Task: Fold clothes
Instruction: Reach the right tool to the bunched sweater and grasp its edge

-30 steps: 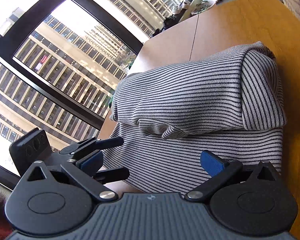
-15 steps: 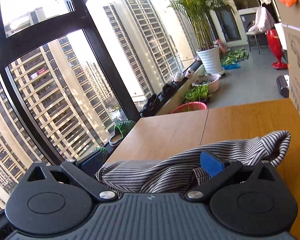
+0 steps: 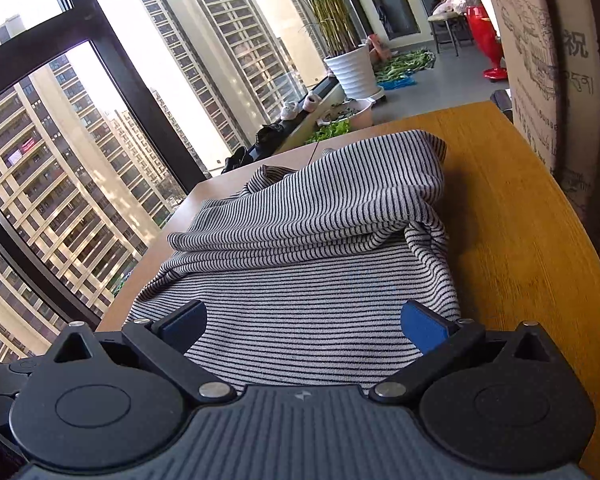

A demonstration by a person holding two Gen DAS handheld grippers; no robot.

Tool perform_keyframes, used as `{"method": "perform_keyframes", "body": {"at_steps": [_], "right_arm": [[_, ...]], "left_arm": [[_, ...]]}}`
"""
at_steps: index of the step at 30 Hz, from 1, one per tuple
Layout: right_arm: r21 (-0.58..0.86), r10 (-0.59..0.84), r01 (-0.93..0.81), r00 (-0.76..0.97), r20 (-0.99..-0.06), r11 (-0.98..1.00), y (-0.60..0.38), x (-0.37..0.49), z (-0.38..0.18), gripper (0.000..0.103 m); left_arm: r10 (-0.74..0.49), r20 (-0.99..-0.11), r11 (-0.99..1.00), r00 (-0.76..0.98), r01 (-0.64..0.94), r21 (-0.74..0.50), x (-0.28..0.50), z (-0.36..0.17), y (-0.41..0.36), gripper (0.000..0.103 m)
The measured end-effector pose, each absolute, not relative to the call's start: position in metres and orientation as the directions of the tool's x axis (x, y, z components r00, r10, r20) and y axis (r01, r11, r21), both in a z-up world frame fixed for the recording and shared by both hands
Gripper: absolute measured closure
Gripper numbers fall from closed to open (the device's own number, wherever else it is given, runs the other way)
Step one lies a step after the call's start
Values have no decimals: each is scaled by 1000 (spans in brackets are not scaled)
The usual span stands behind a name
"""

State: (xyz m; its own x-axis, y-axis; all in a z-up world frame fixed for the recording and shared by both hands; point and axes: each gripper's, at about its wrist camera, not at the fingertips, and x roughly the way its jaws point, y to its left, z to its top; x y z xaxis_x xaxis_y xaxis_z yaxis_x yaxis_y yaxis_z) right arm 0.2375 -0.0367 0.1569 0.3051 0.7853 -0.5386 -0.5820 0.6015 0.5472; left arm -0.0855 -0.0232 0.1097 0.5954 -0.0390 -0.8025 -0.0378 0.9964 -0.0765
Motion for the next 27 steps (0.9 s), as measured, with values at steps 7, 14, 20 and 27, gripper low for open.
{"method": "perform_keyframes", "body": {"at_steps": [7, 14, 20, 27], "right_arm": [[572, 816, -628, 187, -547, 527, -52, 232, 153, 0], [296, 727, -796, 242, -643, 527, -35, 188, 152, 0], [43, 737, -882, 365, -569, 470, 2, 180, 167, 14], [-217, 734, -912, 410, -541, 349, 94, 183, 151, 68]], "left_arm": [[-33, -806, 998, 591, -24, -59, -185, 144, -86, 0], [-82, -783, 994, 616, -2, -105, -293, 159, -134, 0], [-105, -736, 992, 669, 16, -127, -363, 183, -156, 0], [-156, -685, 981, 711, 30, -192, -414, 194, -158, 0]]}}
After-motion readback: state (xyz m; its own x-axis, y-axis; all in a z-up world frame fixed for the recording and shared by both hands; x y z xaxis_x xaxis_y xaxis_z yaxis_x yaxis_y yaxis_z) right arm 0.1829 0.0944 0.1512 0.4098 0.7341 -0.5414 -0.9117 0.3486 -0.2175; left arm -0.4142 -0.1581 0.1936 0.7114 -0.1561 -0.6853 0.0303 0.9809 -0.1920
